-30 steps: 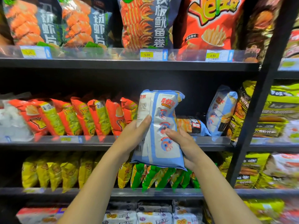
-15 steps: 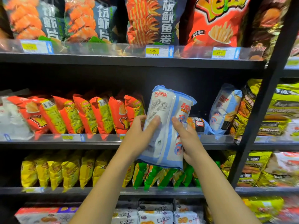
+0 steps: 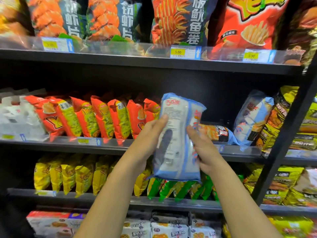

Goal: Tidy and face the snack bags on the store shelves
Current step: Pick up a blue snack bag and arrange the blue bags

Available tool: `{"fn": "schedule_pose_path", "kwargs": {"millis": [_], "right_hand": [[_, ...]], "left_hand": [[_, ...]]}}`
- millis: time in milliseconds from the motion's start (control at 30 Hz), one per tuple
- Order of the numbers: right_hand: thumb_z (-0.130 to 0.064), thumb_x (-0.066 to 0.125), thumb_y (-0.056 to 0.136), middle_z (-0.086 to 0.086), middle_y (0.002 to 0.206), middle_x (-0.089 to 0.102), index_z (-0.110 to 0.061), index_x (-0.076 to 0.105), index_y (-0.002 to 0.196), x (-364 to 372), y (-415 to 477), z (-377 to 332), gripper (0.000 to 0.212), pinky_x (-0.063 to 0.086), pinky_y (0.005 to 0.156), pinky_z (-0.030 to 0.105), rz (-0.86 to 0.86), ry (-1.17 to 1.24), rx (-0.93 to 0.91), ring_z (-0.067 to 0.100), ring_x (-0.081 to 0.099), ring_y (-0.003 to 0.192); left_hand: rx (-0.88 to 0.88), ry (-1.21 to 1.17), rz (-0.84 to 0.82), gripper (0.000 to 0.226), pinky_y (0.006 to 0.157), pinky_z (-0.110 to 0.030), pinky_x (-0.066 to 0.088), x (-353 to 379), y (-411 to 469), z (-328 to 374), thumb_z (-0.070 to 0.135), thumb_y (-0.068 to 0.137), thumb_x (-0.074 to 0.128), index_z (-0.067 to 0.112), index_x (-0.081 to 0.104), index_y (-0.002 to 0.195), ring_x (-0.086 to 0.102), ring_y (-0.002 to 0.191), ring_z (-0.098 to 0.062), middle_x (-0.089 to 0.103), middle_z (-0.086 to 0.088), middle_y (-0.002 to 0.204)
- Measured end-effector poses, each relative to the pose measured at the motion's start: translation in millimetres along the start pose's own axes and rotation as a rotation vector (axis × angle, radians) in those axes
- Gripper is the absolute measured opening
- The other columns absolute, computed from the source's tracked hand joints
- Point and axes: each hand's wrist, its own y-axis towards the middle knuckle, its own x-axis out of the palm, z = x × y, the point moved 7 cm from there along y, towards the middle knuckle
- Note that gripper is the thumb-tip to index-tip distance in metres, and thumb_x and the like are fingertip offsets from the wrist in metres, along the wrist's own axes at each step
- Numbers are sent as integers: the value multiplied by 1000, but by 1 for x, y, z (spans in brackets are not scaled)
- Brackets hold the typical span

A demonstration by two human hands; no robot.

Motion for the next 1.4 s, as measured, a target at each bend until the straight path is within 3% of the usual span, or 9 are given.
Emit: {"fn": "schedule_pose_path", "kwargs": {"millis": [133,233,367,667,800,967,1100,1267,1400], "right_hand": [[-63,63,88,-3,87,79,-17,72,104,24,-6,-17,50,59,67,28,-77,-252,-92,27,75,83],[-74,46,85,5,109,80,-22,72,121,21,-9,-21,68,60,81,37,-114,-186,28,23,78,99],[-81,32,85,10,111,78,-11,65,130,5,-13,-34,90,59,78,44,-94,-115,64,27,76,94],[-68,61,81,-12,113,77,-26,62,129,17,-19,-46,63,60,79,28,-145,-370,-55,6,75,99],[-48,74,92,-5,112,79,-24,62,124,14,-11,-42,41,61,94,50,-97,-509,-130,14,77,101],[-21,84,87,0,115,77,-23,65,122,-5,-5,-41,40,58,99,54,-112,-472,-215,19,74,108],[-4,86,81,-1,117,75,-23,69,124,-7,-5,-41,51,59,96,41,-158,-552,-322,19,71,113],[-28,85,78,-8,128,71,-19,66,133,-8,-6,-35,59,52,93,17,-165,-700,-335,6,66,119],[-1,84,83,-21,99,76,-19,72,113,-11,-1,-34,37,48,76,7,-168,-686,-314,-9,68,90]], "left_hand": [[66,124,112,82,97,-42,60,-4,7,-15,80,73,74,38,55,140,72,113,-11,72,13,130],[-11,-92,46,44,82,-39,66,-5,8,-23,51,98,68,29,64,136,78,103,-21,79,-1,120],[-221,-449,-18,48,77,-44,65,-10,5,-38,59,95,60,20,78,116,80,88,-27,80,-12,111],[45,-219,47,51,80,-41,65,-7,15,-24,53,92,65,28,64,137,78,106,-25,79,-4,119],[196,-38,105,48,94,-37,60,-9,18,-17,50,93,72,39,56,137,73,112,-5,73,13,128],[264,136,-112,66,97,-29,59,-16,16,-25,21,91,82,32,49,147,65,126,-7,68,15,136],[340,283,-72,76,99,-23,54,-29,17,-30,11,80,91,34,52,141,63,125,-4,69,20,130],[395,364,-19,84,103,-26,55,-33,21,-30,18,78,93,24,51,150,61,129,-3,66,15,139],[405,350,-9,81,107,-34,54,-35,20,-26,16,77,95,32,53,145,63,127,-6,67,14,136]]}}
